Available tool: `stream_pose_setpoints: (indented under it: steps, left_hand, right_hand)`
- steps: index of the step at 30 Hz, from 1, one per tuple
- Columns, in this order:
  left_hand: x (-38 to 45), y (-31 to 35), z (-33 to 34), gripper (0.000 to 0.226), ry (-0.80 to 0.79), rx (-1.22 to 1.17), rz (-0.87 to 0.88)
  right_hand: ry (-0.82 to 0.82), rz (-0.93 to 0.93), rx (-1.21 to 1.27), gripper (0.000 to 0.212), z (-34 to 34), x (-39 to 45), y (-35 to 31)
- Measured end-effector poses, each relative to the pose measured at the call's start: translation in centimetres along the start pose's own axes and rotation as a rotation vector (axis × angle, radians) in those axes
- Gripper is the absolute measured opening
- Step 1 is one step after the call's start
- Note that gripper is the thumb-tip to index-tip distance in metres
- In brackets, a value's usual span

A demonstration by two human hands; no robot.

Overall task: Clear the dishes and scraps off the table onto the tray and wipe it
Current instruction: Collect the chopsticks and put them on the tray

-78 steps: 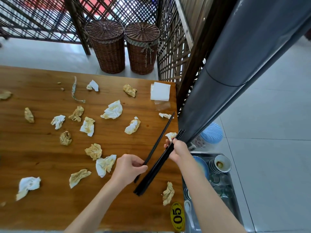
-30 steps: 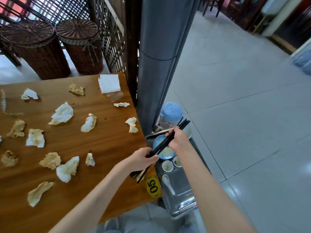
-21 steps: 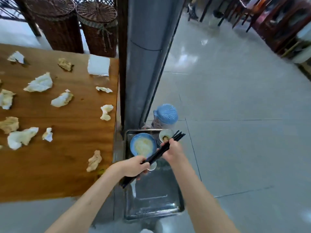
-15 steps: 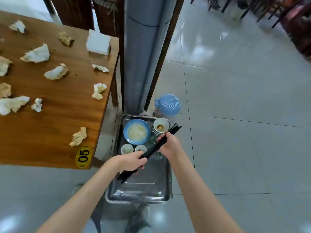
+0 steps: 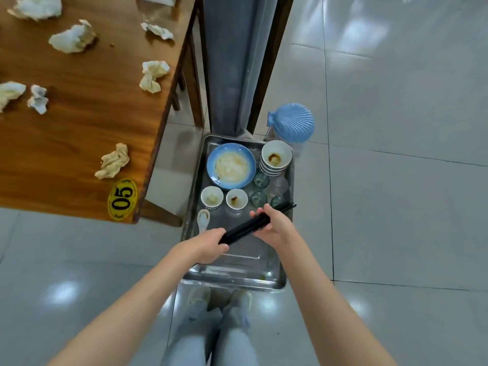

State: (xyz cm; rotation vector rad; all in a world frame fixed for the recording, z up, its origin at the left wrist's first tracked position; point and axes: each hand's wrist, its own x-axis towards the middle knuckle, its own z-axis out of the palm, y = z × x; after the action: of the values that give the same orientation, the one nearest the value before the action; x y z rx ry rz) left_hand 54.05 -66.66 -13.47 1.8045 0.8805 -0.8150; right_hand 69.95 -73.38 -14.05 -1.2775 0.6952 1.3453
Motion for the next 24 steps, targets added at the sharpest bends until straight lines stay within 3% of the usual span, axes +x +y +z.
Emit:
stream_pose_setpoints:
  steps: [4,6,9,11,13,15,17,24]
  left_hand:
    - [3.5,-2.8,2.1,0.02,-0.015,0.049,-0.035]
    - [4.9,-4.0,3.1,0.019,-0.011,0.062,-0.053]
    - [6.6,-5.4,4.4,0.017,-0.018,0.108,-0.07]
    - [7.6,-5.9,5.3,0.015,-0.033,0.158,-0.066]
    - [8.5,-6.0,6.3,0.015,-0.05,0.223,-0.056]
    - [9.4,-6.1,7.2,0.017,-0.046,0.303,-0.043]
    - [10.1,-6.4,8.2,0.022,-0.028,0.383,-0.029]
    - [11.8,-8.0,11.4,0.028,0.081,0.482,-0.016]
  right_hand:
    - [0.119,0.015,-0.041,0.018,-1.8,3.1,2.2]
    - [0.309,-0.093,-0.263,0.042,-3.1,4.6,3.2]
    - [0.616,-0.613,-0.859,0.068,-5.9,6.1,4.7]
    - [0.508,-0.964,-1.39,0.064,-7.5,6.8,5.5]
    - [0.185,-0.895,-1.841,0.048,-8.4,7.9,6.5]
    - [-0.008,-0.596,-2.015,0.031,-8.9,8.9,7.4]
    - [-0.036,-0.455,-2.079,0.029,-9.3,9.8,8.0]
    - [0.014,-0.472,-2.244,0.042,-11.3,11.5,10.0]
